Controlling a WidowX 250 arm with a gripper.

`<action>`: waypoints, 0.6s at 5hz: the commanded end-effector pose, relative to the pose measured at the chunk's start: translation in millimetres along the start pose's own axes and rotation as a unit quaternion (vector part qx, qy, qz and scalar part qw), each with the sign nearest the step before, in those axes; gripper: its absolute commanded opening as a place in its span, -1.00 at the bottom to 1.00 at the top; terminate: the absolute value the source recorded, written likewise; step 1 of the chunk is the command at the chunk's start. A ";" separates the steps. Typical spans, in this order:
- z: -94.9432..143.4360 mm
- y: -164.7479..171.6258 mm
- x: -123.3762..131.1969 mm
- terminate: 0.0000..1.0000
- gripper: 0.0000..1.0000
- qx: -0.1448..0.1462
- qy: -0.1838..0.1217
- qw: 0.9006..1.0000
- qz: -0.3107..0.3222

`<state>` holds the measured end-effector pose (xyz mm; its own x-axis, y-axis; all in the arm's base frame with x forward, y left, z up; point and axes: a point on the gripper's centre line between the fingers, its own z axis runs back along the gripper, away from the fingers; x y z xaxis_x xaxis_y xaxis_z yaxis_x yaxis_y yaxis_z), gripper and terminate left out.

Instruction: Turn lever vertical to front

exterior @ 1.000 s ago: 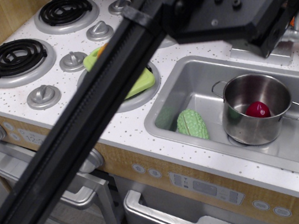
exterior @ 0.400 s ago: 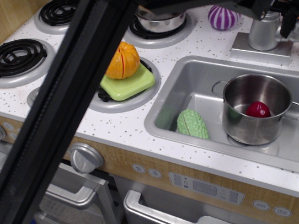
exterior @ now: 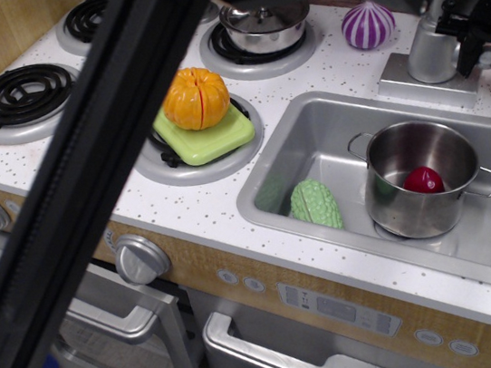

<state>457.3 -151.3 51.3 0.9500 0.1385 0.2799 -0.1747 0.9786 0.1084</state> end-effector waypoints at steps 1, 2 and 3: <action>25.6 8.7 -2.7 -1.00 -1.00 -0.017 -0.013 0.999 0.024; 15.7 8.6 -2.8 -1.00 -1.00 -0.022 -0.013 0.999 0.032; 10.1 9.5 -1.4 1.00 -1.00 -0.020 -0.014 0.999 0.026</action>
